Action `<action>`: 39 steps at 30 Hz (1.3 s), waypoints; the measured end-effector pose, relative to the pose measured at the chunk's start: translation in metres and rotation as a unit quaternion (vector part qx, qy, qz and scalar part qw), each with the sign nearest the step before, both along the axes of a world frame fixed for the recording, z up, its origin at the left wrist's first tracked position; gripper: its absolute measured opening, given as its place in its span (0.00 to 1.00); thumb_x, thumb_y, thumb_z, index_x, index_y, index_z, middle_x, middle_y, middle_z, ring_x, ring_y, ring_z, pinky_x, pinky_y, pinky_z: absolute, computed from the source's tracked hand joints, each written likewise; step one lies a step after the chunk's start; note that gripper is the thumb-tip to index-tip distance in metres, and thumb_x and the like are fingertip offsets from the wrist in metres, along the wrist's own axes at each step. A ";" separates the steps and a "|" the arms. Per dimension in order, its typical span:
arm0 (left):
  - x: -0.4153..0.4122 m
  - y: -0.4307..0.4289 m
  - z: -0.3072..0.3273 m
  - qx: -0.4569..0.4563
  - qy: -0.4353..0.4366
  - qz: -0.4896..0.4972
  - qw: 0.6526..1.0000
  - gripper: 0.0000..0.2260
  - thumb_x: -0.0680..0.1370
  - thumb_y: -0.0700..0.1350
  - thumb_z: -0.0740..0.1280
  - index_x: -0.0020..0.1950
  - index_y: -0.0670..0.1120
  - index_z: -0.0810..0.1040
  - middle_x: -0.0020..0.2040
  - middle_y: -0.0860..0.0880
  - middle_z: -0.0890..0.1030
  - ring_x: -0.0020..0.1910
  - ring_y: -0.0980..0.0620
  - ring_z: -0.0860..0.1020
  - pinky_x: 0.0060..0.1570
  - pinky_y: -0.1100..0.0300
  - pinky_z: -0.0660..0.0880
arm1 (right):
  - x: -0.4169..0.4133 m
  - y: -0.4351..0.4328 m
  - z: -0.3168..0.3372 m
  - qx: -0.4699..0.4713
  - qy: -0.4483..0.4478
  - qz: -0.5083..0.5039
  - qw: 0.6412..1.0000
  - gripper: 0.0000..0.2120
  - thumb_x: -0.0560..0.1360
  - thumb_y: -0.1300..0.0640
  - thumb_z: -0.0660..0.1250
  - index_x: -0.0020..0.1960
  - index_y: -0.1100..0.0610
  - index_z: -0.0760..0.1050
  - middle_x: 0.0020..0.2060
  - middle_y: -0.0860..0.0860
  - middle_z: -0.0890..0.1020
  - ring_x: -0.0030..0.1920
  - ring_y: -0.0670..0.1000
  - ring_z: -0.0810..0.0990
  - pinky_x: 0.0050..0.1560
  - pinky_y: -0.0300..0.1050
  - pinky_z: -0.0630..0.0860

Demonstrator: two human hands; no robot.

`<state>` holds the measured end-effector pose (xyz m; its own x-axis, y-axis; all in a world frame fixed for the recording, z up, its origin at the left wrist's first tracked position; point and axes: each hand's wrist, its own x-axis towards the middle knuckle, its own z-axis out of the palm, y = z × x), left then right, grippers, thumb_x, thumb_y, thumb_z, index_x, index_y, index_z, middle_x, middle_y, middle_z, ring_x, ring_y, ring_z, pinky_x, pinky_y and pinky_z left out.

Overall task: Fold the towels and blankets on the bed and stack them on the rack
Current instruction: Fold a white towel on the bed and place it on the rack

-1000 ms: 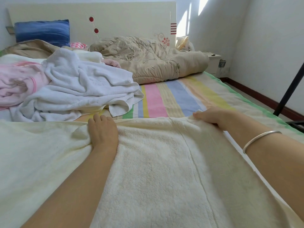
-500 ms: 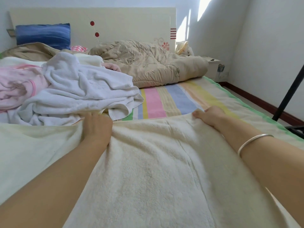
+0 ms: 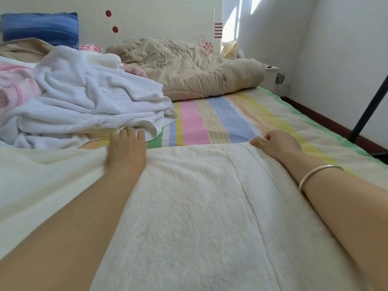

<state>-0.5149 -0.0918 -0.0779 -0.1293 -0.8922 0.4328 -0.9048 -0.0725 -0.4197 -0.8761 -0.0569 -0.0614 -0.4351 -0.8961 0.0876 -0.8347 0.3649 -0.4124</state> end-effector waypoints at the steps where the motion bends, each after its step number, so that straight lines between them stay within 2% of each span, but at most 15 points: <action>1: -0.005 0.001 -0.002 -0.012 -0.039 -0.011 0.999 0.14 0.78 0.42 0.57 0.63 0.48 0.68 0.59 0.47 0.74 0.58 0.47 0.72 0.56 0.53 0.67 | 0.003 0.001 0.001 0.010 0.020 0.001 1.000 0.21 0.74 0.35 0.62 0.37 0.54 0.71 0.39 0.52 0.78 0.43 0.55 0.75 0.37 0.45 0.67; 3: -0.013 0.006 -0.002 -0.029 -0.104 -0.057 0.993 0.15 0.76 0.40 0.56 0.63 0.47 0.68 0.57 0.47 0.74 0.55 0.48 0.73 0.56 0.53 0.69 | 0.004 0.008 0.009 0.041 0.027 0.005 0.999 0.20 0.74 0.35 0.59 0.45 0.53 0.72 0.46 0.51 0.78 0.49 0.56 0.76 0.43 0.46 0.69; 5: -0.011 0.019 0.002 -0.062 -0.109 -0.095 0.988 0.14 0.74 0.37 0.59 0.58 0.45 0.72 0.51 0.46 0.75 0.48 0.47 0.74 0.50 0.53 0.71 | 0.003 0.020 0.021 0.065 -0.012 0.023 0.998 0.21 0.76 0.36 0.59 0.51 0.54 0.73 0.49 0.51 0.78 0.52 0.57 0.77 0.48 0.47 0.73; 8: 0.003 0.044 0.003 -0.101 0.027 -0.144 0.984 0.13 0.66 0.30 0.68 0.49 0.40 0.75 0.44 0.41 0.74 0.40 0.41 0.74 0.41 0.49 0.70 | -0.008 0.058 0.038 0.024 -0.151 0.024 0.988 0.17 0.78 0.44 0.62 0.55 0.57 0.75 0.47 0.52 0.78 0.51 0.58 0.80 0.55 0.53 0.77; 10: -0.004 0.073 0.008 -0.092 0.106 -0.166 0.976 0.17 0.63 0.29 0.70 0.50 0.40 0.77 0.46 0.41 0.75 0.39 0.40 0.75 0.38 0.49 0.69 | -0.021 0.097 0.048 -0.019 -0.139 0.017 0.990 0.12 0.79 0.47 0.63 0.53 0.56 0.76 0.49 0.51 0.80 0.50 0.55 0.80 0.55 0.54 0.77; 12: -0.027 0.112 0.020 -0.070 0.203 -0.208 0.954 0.18 0.63 0.30 0.71 0.51 0.43 0.78 0.47 0.44 0.76 0.39 0.42 0.77 0.38 0.51 0.70 | -0.030 0.145 0.058 -0.047 -0.131 0.003 0.990 0.09 0.78 0.49 0.64 0.49 0.55 0.76 0.44 0.51 0.82 0.43 0.52 0.81 0.48 0.50 0.79; 16: -0.092 0.232 0.052 0.018 0.430 -0.309 0.848 0.11 0.71 0.39 0.68 0.51 0.51 0.77 0.48 0.56 0.77 0.43 0.55 0.77 0.45 0.58 0.72 | -0.014 0.230 0.061 0.074 -0.232 0.041 0.969 0.08 0.78 0.53 0.65 0.45 0.58 0.77 0.34 0.51 0.84 0.29 0.47 0.80 0.31 0.41 0.75; 19: -0.141 0.330 0.068 0.138 0.530 -0.367 0.752 0.08 0.71 0.45 0.65 0.49 0.55 0.75 0.46 0.60 0.77 0.40 0.61 0.78 0.40 0.68 0.71 | 0.000 0.260 0.051 0.110 -0.231 0.045 0.966 0.10 0.79 0.54 0.65 0.44 0.60 0.78 0.35 0.55 0.85 0.32 0.52 0.83 0.36 0.46 0.82; 21: -0.169 0.372 0.069 0.254 0.537 -0.359 0.720 0.06 0.72 0.48 0.63 0.48 0.57 0.74 0.46 0.60 0.77 0.38 0.60 0.78 0.41 0.65 0.73 | 0.002 0.262 0.044 0.096 -0.175 0.028 0.979 0.13 0.79 0.52 0.64 0.43 0.61 0.79 0.35 0.55 0.84 0.34 0.55 0.84 0.42 0.51 0.83; 23: -0.193 0.401 0.069 0.347 0.513 -0.297 0.727 0.04 0.73 0.52 0.63 0.47 0.56 0.72 0.42 0.61 0.78 0.39 0.58 0.78 0.46 0.60 0.76 | -0.001 0.263 0.040 0.114 -0.143 0.026 0.983 0.17 0.78 0.48 0.63 0.40 0.60 0.78 0.35 0.56 0.84 0.38 0.57 0.84 0.47 0.52 0.82; 26: -0.211 0.419 0.063 0.404 0.436 -0.193 0.781 0.11 0.74 0.61 0.63 0.42 0.54 0.72 0.41 0.57 0.80 0.46 0.57 0.78 0.51 0.59 0.74 | -0.003 0.257 0.031 0.135 -0.128 0.015 0.982 0.20 0.76 0.42 0.62 0.35 0.56 0.73 0.36 0.56 0.82 0.43 0.58 0.83 0.46 0.47 0.79; 30: -0.224 0.432 0.058 0.392 0.373 -0.141 0.829 0.23 0.72 0.70 0.59 0.47 0.50 0.75 0.46 0.54 0.80 0.49 0.50 0.78 0.50 0.56 0.73 | 0.006 0.259 0.024 0.131 -0.083 0.013 0.988 0.21 0.76 0.38 0.59 0.52 0.55 0.77 0.50 0.53 0.82 0.52 0.58 0.80 0.46 0.46 0.74; 33: -0.231 0.438 0.055 0.387 0.340 -0.143 0.845 0.23 0.73 0.68 0.58 0.50 0.50 0.75 0.46 0.55 0.77 0.44 0.48 0.74 0.47 0.56 0.69 | 0.013 0.262 0.023 0.139 -0.085 0.029 0.986 0.25 0.77 0.36 0.56 0.55 0.56 0.76 0.53 0.55 0.78 0.57 0.59 0.78 0.46 0.46 0.72; 36: -0.235 0.443 0.054 0.389 0.339 -0.128 0.847 0.23 0.68 0.68 0.53 0.47 0.52 0.73 0.44 0.56 0.75 0.42 0.49 0.69 0.47 0.57 0.69 | 0.019 0.268 0.026 0.157 -0.055 0.031 0.986 0.27 0.79 0.38 0.56 0.68 0.57 0.70 0.66 0.56 0.69 0.63 0.58 0.73 0.56 0.47 0.71; 39: -0.240 0.443 0.056 0.397 0.328 -0.113 0.850 0.19 0.70 0.67 0.55 0.45 0.53 0.71 0.44 0.53 0.74 0.43 0.48 0.70 0.49 0.57 0.69 | 0.020 0.271 0.029 0.175 -0.061 0.027 0.982 0.28 0.78 0.38 0.59 0.69 0.57 0.69 0.68 0.56 0.66 0.64 0.57 0.71 0.59 0.48 0.70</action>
